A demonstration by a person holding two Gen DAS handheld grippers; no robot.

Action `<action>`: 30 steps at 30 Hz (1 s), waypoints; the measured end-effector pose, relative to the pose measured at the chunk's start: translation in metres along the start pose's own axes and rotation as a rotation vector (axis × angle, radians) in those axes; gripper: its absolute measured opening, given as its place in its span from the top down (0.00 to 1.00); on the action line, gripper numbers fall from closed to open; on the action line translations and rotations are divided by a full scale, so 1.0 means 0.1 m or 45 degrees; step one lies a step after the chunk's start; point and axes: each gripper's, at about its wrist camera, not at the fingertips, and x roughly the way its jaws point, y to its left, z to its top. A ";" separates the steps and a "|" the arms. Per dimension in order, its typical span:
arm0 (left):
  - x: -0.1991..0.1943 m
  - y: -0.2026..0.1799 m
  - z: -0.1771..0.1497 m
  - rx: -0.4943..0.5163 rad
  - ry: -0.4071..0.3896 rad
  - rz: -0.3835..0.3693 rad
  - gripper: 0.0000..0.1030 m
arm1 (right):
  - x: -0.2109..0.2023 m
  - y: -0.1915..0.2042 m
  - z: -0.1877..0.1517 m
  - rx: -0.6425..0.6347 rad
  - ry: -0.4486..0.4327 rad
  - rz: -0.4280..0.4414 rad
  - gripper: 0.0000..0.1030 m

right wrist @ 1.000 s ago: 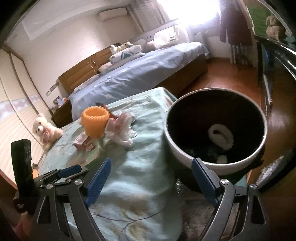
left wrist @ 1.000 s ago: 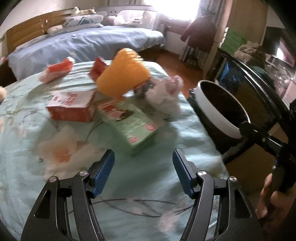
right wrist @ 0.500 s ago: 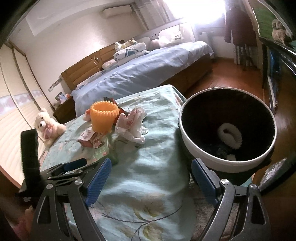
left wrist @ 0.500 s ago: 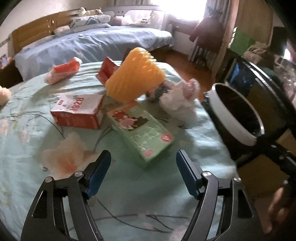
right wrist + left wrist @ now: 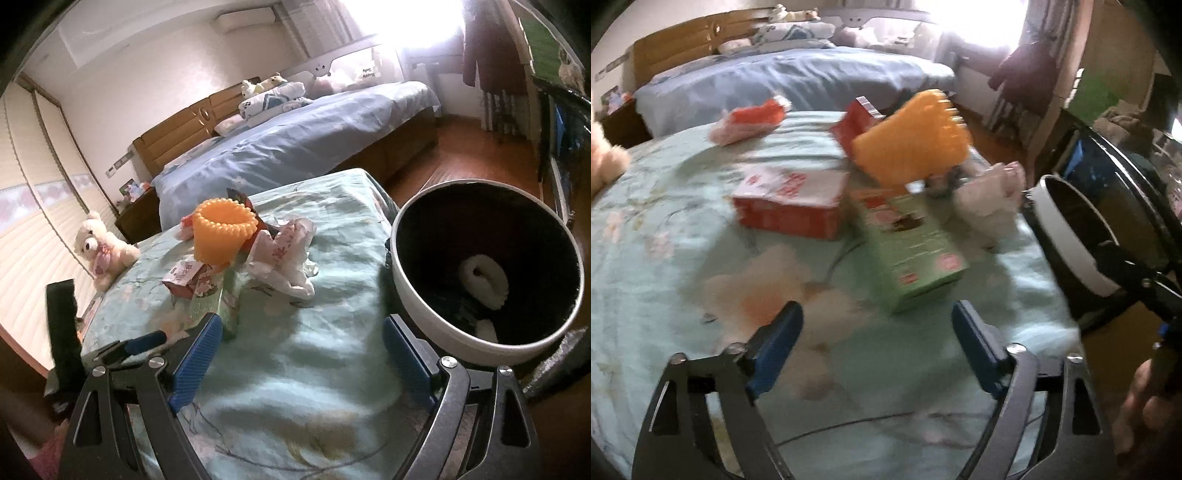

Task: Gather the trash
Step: 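Grasp the green milk carton with the left gripper while the right gripper grasps the white-red plastic bag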

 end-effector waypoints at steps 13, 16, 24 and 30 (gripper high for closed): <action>0.25 -0.08 0.13 0.052 0.038 0.031 0.49 | 0.12 -0.05 0.13 0.009 -0.001 -0.002 0.17; 0.12 0.01 0.04 0.054 0.029 -0.029 0.49 | 0.25 0.03 0.14 -0.016 0.022 0.011 0.23; -0.03 0.22 -0.12 0.011 0.035 -0.023 0.46 | 0.70 0.25 0.21 -0.098 0.068 0.001 0.32; 0.00 0.23 -0.11 0.008 0.019 0.021 0.53 | 0.88 0.27 0.20 -0.117 0.106 -0.035 0.64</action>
